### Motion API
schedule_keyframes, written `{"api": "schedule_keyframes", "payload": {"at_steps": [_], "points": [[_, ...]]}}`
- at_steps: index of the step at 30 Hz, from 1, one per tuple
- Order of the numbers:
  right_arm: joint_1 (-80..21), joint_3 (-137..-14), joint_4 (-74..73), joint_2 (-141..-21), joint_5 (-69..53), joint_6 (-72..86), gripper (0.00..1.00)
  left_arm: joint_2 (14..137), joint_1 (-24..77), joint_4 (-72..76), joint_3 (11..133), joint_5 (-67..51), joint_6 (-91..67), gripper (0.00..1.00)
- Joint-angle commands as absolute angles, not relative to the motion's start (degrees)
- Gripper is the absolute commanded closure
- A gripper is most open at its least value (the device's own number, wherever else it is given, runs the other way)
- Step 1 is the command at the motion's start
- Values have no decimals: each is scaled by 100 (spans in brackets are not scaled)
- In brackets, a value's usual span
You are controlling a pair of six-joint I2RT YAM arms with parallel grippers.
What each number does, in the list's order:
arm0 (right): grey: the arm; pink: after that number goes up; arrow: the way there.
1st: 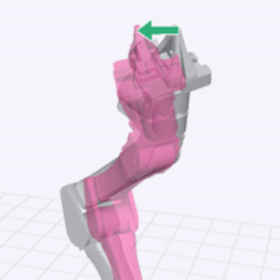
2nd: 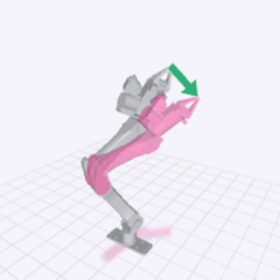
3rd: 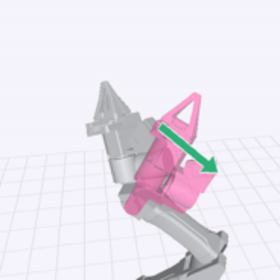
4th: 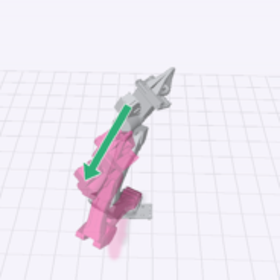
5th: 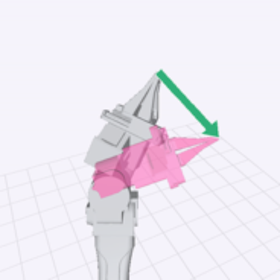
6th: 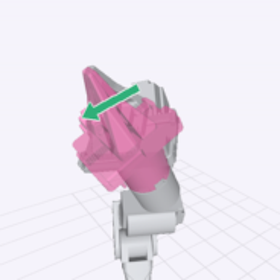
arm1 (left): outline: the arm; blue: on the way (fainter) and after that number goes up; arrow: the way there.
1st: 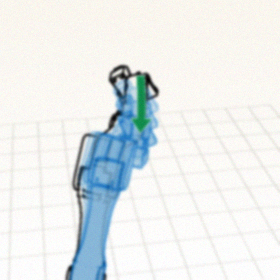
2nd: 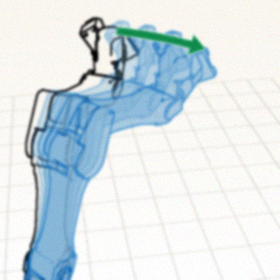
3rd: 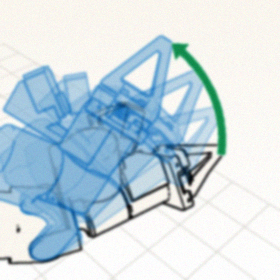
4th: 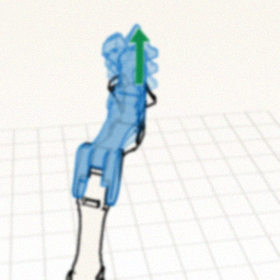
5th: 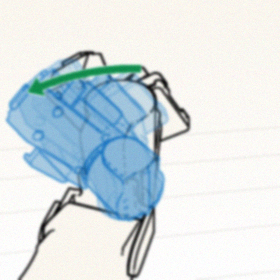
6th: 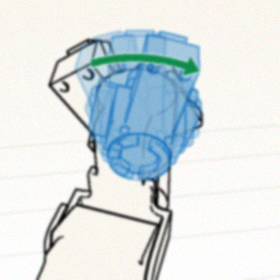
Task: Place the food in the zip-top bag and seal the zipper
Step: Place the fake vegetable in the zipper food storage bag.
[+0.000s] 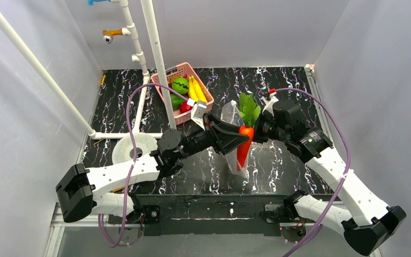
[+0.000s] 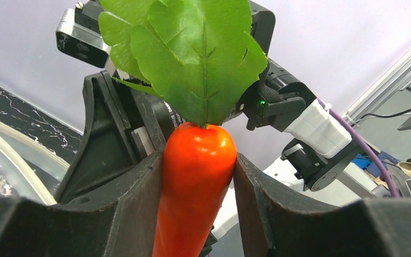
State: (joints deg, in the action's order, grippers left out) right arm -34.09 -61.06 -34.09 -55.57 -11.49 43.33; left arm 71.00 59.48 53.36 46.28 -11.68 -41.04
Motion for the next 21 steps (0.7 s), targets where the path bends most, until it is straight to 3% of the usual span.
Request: {"api": "schedule_keyframes", "payload": {"at_steps": [1, 15, 21], "points": [[-3375, -6123, -2917, -5532, -1119, 4830, 99, 6925, 6060, 5595, 4428, -580, -3655, 100], [-3247, -5894, -2174, -5453, -2461, 5576, 99, 6285, 6134, 4823, 3591, -481, -2951, 100], [-3244, -6006, -2317, -5414, -2299, 5504, 99, 6068, 6143, 4480, 3513, -339, -2857, 97]]}}
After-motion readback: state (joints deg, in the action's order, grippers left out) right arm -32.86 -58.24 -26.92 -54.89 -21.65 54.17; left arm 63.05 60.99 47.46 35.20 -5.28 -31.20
